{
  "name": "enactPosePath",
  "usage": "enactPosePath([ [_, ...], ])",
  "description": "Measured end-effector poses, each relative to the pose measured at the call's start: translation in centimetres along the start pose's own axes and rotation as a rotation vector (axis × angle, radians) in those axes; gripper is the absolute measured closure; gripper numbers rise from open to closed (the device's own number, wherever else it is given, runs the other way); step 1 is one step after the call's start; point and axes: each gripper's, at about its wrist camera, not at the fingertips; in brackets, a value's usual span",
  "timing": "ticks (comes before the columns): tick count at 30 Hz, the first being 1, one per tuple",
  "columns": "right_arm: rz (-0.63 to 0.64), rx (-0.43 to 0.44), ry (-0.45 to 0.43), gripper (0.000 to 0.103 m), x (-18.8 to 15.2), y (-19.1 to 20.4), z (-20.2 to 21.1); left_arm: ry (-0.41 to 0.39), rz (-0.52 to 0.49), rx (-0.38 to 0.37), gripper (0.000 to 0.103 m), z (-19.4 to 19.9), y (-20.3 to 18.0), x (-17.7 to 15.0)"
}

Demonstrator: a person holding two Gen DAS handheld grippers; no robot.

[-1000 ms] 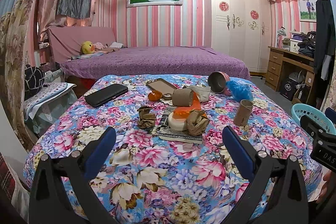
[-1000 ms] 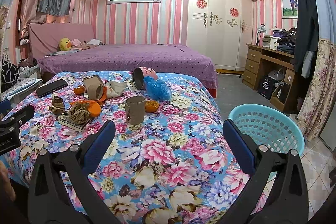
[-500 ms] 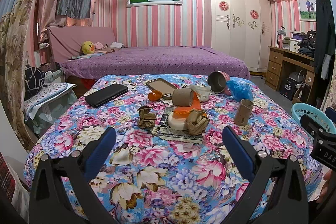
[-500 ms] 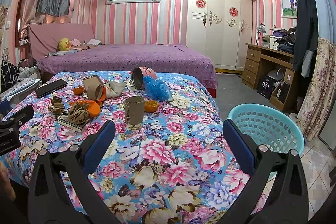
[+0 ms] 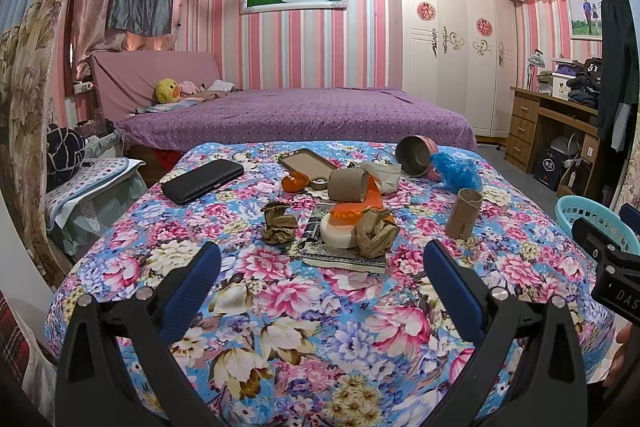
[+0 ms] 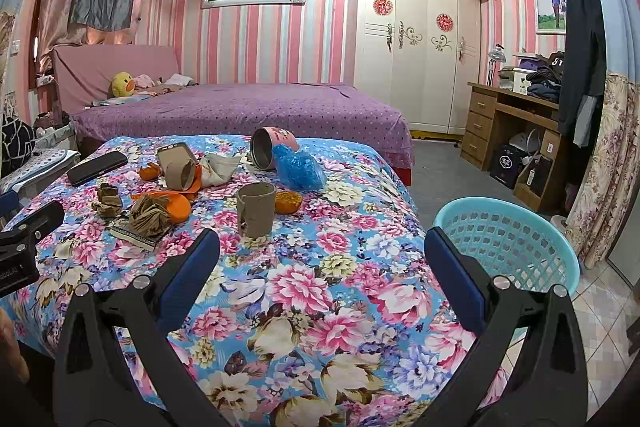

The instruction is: Collect trash

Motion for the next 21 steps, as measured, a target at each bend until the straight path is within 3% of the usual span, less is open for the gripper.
enactPosePath([
  [21, -0.013, -0.014, 0.001, 0.004, 0.9, -0.7, -0.7, 0.038, -0.006, -0.003, 0.004, -1.2, 0.4, 0.8],
])
Point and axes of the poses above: each gripper's, at about its wrist camera, not at the fingertips, and z roughly against the way its jaws point, y to its left, x to its top, and after that the axes turned 15 degrees about z, right-handed
